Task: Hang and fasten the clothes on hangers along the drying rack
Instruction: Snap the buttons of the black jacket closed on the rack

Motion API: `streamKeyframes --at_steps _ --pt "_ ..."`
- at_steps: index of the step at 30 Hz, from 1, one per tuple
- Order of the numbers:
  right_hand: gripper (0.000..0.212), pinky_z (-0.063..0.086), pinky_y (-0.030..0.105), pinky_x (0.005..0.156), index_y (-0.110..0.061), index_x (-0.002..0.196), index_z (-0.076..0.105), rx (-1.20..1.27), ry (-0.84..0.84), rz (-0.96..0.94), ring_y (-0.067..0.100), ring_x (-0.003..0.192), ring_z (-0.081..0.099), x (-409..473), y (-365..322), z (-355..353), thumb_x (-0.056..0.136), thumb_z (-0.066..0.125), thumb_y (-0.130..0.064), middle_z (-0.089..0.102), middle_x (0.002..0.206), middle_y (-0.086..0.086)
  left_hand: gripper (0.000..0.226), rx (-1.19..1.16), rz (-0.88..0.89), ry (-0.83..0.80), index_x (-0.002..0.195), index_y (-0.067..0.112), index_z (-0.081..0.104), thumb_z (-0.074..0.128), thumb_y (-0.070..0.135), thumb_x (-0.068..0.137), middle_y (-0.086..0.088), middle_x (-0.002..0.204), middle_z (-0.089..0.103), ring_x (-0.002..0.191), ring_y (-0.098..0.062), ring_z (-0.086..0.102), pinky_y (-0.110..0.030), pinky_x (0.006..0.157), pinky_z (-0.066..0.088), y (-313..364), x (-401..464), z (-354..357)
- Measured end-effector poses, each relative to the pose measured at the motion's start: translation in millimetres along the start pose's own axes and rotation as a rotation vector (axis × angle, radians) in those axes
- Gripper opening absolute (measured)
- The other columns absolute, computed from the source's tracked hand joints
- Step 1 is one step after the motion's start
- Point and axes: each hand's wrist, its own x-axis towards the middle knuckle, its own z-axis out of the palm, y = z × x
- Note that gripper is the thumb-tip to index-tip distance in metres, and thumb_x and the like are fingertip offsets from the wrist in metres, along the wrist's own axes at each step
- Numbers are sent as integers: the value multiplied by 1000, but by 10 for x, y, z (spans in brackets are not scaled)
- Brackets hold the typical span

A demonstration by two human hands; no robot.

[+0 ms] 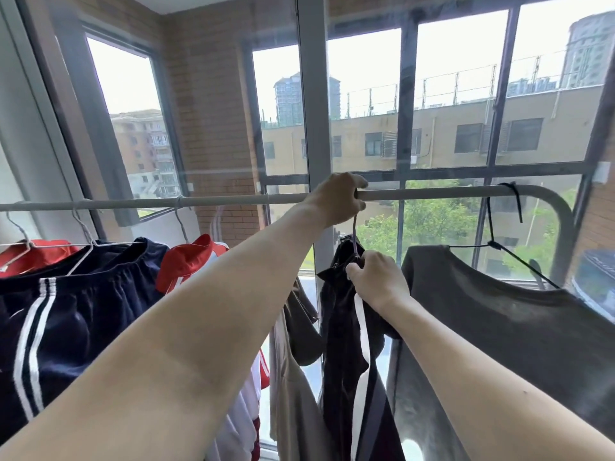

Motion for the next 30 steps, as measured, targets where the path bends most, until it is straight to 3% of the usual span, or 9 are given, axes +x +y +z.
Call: streamKeyframes --at_steps 3,7,11,15,18,22,30 --pt "23 35 32 51 -5 75 53 -2 14 6 22 61 46 2 30 -11 89 50 -22 54 68 6 42 -6 -1 7 131 7 62 67 10 90 -10 118 69 107 -26 65 -38 99 50 -3 6 14" --pt "24 36 31 51 -2 79 57 -14 31 25 22 60 48 4 41 -14 89 50 -24 61 74 10 44 3 -31 10 132 5 59 67 16 90 -13 123 68 113 -28 63 -39 100 49 -27 9 11" --pt "26 34 29 51 -4 76 55 -46 30 34 22 60 47 4 22 -27 89 51 -26 55 69 5 16 -18 -31 4 101 11 65 69 23 90 1 83 63 82 -22 61 -30 76 46 -84 6 15" --pt "25 33 28 50 -6 74 52 -52 24 45 21 58 45 17 22 -43 89 50 -26 51 67 4 15 -39 8 5 98 14 65 69 26 90 2 85 62 77 -18 56 -32 73 44 -117 13 34" --pt "26 32 28 48 -7 73 49 -48 25 49 18 55 44 22 34 -34 90 51 -26 50 65 2 12 -65 10 -4 89 15 61 69 24 90 6 75 57 68 -14 51 -31 67 41 -129 21 33" --pt "25 32 28 48 -9 71 46 -47 29 50 17 53 42 27 56 -23 89 50 -26 49 64 1 12 -80 12 6 96 13 67 70 24 90 7 75 57 65 -8 49 -29 66 38 -142 35 47" --pt "22 34 28 49 -9 76 50 -58 29 48 18 56 45 34 55 -10 88 49 -28 52 68 2 32 -72 5 6 115 11 68 72 29 88 0 91 65 80 -18 56 -30 77 44 -191 55 71"
